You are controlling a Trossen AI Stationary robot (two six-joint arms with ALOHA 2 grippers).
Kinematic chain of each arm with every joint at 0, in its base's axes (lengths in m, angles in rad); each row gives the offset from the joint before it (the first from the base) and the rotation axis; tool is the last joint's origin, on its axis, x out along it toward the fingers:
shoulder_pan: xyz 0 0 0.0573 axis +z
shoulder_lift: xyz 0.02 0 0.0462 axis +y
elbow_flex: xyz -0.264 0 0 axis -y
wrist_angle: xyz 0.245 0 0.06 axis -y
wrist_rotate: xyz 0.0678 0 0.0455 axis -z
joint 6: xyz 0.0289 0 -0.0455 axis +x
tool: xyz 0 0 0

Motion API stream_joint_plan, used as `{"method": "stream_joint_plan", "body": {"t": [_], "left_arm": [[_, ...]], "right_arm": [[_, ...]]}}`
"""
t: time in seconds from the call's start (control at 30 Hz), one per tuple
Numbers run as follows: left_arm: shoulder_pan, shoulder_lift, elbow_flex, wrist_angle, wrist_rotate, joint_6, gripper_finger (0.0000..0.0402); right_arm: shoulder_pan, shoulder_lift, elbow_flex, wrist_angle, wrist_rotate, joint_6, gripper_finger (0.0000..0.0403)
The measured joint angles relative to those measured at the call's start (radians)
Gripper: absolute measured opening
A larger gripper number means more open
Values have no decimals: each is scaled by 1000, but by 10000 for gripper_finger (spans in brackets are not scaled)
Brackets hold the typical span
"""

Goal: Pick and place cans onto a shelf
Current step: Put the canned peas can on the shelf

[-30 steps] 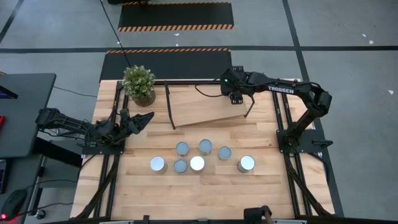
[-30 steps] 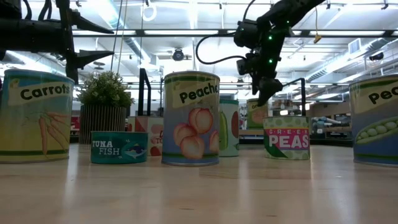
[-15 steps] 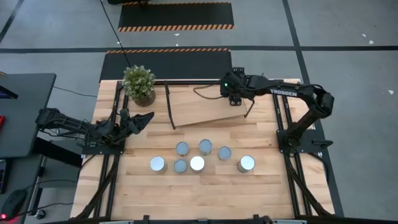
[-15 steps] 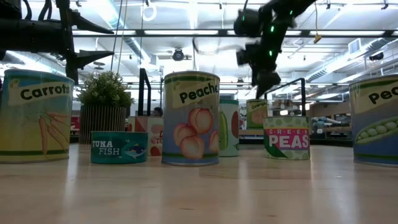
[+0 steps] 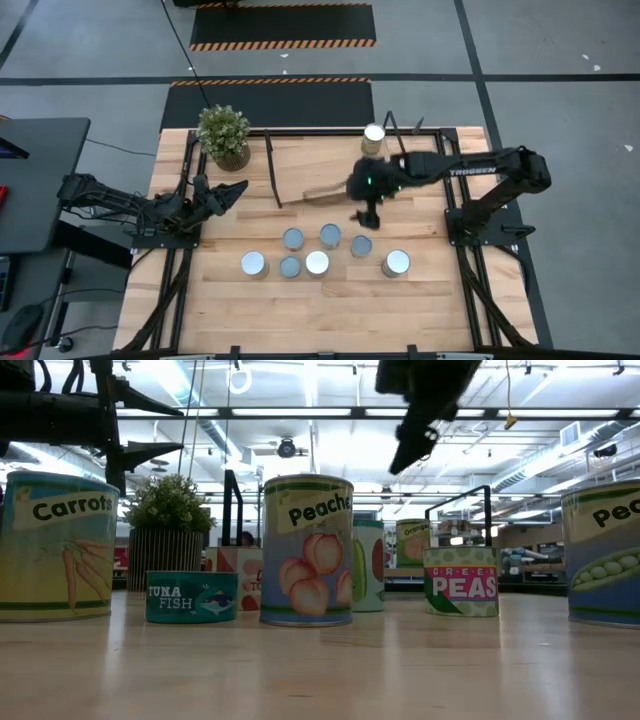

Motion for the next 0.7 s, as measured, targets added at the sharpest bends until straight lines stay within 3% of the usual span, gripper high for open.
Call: {"method": "stream_joint_plan", "body": {"t": [0.27,0.5,0.7], "left_arm": [[0,0,0,-1,0,1,211],[0,0,0,-6,0,-1,211],[0,0,0,-10,0,-3,211]], "right_arm": [[150,2,-11,-153,36,290,385],[233,2,-160,-111,-5,560,398],[299,2,-211,-114,2,764,399]]}}
